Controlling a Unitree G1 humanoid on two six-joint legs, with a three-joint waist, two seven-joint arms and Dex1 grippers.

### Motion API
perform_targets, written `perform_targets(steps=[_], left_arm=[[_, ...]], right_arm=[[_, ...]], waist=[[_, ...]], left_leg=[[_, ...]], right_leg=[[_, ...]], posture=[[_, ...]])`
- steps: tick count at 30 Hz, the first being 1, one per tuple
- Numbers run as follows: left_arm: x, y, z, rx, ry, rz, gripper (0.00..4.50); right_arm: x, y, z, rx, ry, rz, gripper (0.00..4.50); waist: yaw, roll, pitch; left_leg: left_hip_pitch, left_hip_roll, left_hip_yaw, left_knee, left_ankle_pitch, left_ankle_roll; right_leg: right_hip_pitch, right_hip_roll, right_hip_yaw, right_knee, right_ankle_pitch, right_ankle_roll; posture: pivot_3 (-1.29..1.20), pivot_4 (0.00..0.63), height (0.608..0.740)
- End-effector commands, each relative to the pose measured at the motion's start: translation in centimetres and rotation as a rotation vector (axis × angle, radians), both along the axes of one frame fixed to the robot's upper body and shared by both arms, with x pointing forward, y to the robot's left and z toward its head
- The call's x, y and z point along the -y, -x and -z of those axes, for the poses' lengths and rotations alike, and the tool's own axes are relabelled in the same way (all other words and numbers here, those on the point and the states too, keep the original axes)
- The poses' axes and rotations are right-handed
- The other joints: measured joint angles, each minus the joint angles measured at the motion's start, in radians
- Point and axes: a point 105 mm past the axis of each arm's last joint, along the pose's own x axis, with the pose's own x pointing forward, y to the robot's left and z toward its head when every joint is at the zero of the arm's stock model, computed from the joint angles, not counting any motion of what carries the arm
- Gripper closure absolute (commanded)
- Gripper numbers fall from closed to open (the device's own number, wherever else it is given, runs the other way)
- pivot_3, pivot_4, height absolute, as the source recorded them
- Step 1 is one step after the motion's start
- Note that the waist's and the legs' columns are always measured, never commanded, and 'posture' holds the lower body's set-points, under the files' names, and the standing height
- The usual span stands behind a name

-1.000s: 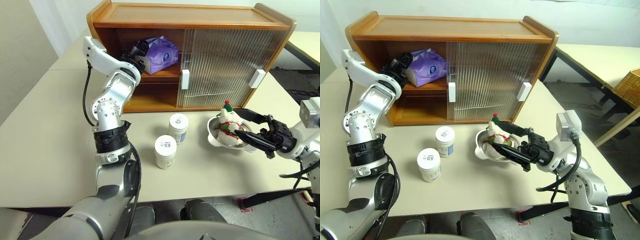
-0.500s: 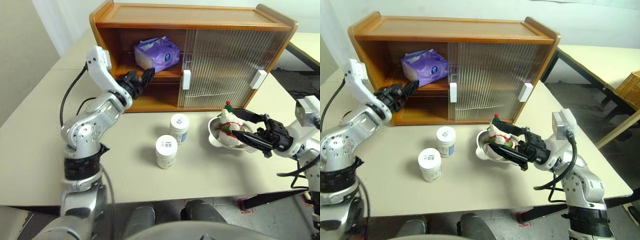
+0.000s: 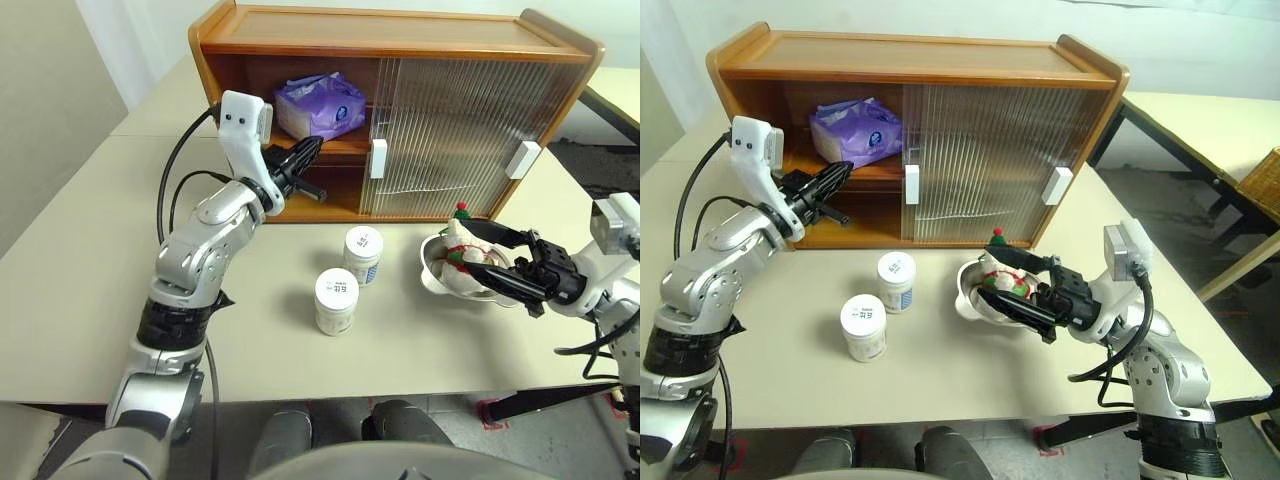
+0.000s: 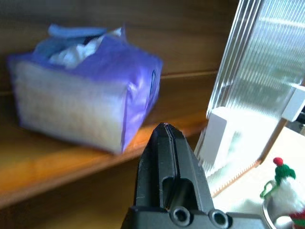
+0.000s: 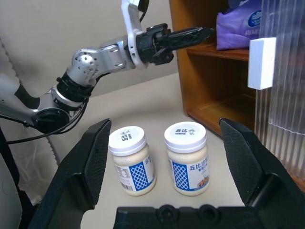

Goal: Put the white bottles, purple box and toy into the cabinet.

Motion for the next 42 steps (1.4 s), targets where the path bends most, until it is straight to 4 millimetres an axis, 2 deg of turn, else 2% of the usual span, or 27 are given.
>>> perform_targets(steps=[1,7,11,16,20,23,25,27,29,34,37,40,42], left_arm=[[-1.0,-1.6,0.8,-0.015,-0.008,-0.064,4.48],[-1.9,-3.6,1.5,-0.017,-0.071,-0.134,4.48],[-2.9,-4.9,0.7,0.017,-0.086,-0.210,4.48],[-2.8,-6.3,-0.2,0.036,-0.114,-0.248,4.48],[-2.4,-6.1,-0.6,0.068,-0.135,-0.231,4.48],[-1.0,-4.4,-1.4,0.127,-0.096,-0.107,4.48],[-0.9,-2.6,-1.1,0.123,-0.055,-0.024,4.11],[-1.7,-0.8,0.3,0.072,-0.096,0.040,3.60],[-2.3,0.8,2.0,0.012,-0.157,0.110,2.93],[-3.7,3.0,2.5,-0.035,-0.126,0.160,1.16],[-5.2,5.5,3.9,-0.072,-0.164,0.286,0.06],[-6.9,8.1,7.2,-0.157,-0.340,0.426,0.02],[-8.1,9.0,8.2,-0.199,-0.343,0.464,0.02]], right_arm=[[0.1,0.3,-0.3,0.007,0.013,0.013,0.00],[0.2,0.6,-0.2,0.004,0.014,0.029,0.00],[0.2,0.8,-0.1,0.002,0.013,0.039,0.00],[0.1,0.7,-0.1,0.000,0.011,0.039,0.00],[0.1,0.7,-0.2,0.002,0.012,0.040,0.00],[0.3,0.7,-0.3,0.003,0.013,0.044,0.00],[0.4,0.7,-0.3,0.003,0.015,0.046,0.00],[0.5,0.7,-0.3,0.001,0.018,0.045,0.00],[0.6,0.6,-0.2,-0.002,0.018,0.042,0.00],[0.7,0.5,-0.3,0.001,0.020,0.017,0.00],[0.9,0.4,0.2,-0.001,0.075,-0.010,0.00],[1.0,0.7,0.8,-0.010,0.120,-0.046,0.00],[0.9,1.0,0.9,-0.002,0.131,-0.071,0.00]], waist=[[-0.003,0.000,0.000],[-0.017,0.000,0.000],[-0.022,0.000,0.000],[-0.029,0.000,0.000],[-0.037,0.000,0.000],[-0.042,0.001,0.000],[-0.044,0.001,0.000],[-0.050,0.003,-0.001],[-0.056,0.003,-0.001],[-0.042,0.003,-0.001],[-0.040,0.004,-0.002],[-0.038,0.006,-0.003],[-0.036,0.007,-0.004]], left_leg=[[0.000,0.000,0.000,0.000,0.000,0.000],[-0.004,0.000,0.000,0.000,0.000,0.000],[-0.004,0.000,0.000,0.000,0.000,0.001],[-0.004,0.000,-0.001,0.001,-0.001,0.001],[-0.004,-0.001,-0.001,0.000,-0.001,0.001],[-0.005,-0.001,-0.001,0.000,-0.001,0.001],[-0.006,-0.001,-0.001,0.000,-0.001,0.001],[-0.007,-0.001,0.000,-0.001,-0.001,0.000],[-0.006,0.000,0.000,-0.001,0.000,-0.004],[-0.006,0.000,-0.002,-0.001,-0.004,0.002],[-0.006,0.001,-0.003,-0.001,-0.004,0.003],[-0.006,0.003,-0.008,-0.003,-0.005,0.002],[-0.007,0.005,-0.011,-0.003,-0.005,0.001]], right_leg=[[-0.001,0.000,0.000,0.000,0.000,0.000],[-0.003,0.000,0.000,0.000,-0.002,0.013],[-0.003,0.000,0.000,0.000,-0.001,0.016],[-0.003,0.000,0.000,0.000,-0.001,0.016],[-0.003,0.000,0.000,-0.001,-0.001,0.019],[-0.003,0.000,0.000,-0.002,0.000,0.021],[-0.003,0.000,0.000,-0.004,0.000,0.021],[-0.003,0.000,0.000,-0.006,0.000,0.021],[-0.003,0.000,0.000,-0.006,-0.001,0.018],[-0.003,0.000,-0.001,-0.006,0.000,0.008],[-0.004,-0.001,-0.001,-0.006,0.000,0.000],[-0.006,-0.001,0.000,-0.006,-0.001,-0.005],[-0.008,-0.002,-0.001,-0.005,-0.001,-0.008]], posture=[[-0.14,0.005,0.740],[-0.16,0.005,0.740],[-0.17,0.005,0.740],[-0.17,0.003,0.740],[-0.17,0.002,0.740],[-0.18,0.000,0.740],[-0.17,0.000,0.740],[-0.16,0.000,0.740],[-0.15,0.000,0.740],[-0.14,0.000,0.740],[-0.12,0.000,0.740],[-0.12,0.000,0.740],[-0.12,0.000,0.740]])
